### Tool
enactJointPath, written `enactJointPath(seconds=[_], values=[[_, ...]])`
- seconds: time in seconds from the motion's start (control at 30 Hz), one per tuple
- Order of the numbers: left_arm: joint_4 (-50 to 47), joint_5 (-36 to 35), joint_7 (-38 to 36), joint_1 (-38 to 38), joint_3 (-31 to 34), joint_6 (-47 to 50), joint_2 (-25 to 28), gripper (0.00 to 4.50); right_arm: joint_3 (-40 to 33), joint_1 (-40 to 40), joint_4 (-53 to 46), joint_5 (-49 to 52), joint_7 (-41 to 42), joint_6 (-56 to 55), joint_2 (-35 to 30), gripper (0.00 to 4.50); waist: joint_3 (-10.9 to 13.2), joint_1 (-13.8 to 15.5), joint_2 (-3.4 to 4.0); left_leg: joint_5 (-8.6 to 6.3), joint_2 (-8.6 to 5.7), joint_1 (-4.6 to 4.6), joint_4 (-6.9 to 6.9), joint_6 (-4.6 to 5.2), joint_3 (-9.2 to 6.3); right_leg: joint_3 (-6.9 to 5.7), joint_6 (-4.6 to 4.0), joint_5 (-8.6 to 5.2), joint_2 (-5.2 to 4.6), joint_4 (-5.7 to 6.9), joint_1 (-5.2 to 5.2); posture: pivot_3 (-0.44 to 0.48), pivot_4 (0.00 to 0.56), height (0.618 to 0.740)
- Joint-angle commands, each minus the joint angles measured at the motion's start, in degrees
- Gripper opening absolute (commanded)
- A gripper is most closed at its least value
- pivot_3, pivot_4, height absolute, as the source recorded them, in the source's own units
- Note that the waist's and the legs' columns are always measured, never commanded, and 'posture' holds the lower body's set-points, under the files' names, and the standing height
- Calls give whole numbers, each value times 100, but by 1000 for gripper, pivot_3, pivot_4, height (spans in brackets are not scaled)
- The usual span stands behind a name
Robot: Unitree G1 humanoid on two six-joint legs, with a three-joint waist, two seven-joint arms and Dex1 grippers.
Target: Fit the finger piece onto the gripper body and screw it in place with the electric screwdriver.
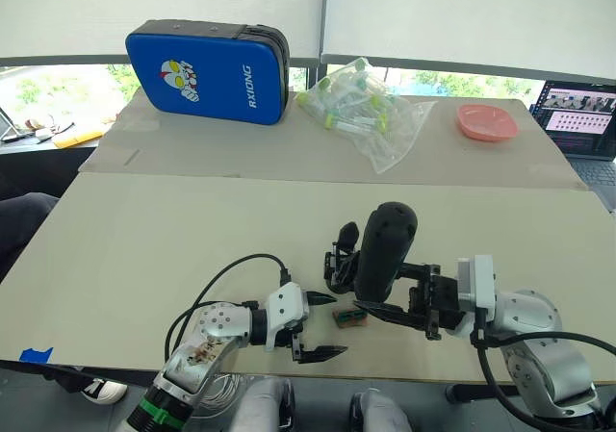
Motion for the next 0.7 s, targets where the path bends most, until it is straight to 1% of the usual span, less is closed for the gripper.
enactJointPath(seconds=[0.03, 0.7], values=[[72, 29, -25, 122, -199, 124, -2, 4500, -46, -61, -140, 55, -28, -134, 12, 1907, 0, 0, 0, 0, 0, 0, 0, 0, 0, 0, 0, 0, 0, 0, 0, 0, 150, 740], [103, 21, -50, 121, -196, 72, -1, 4500, -53, -61, -231, 139, 17, -160, -8, 1907, 0, -1, 0, 0, 0, 0, 0, 0, 0, 0, 0, 0, 0, 0, 0, 0, 150, 740]])
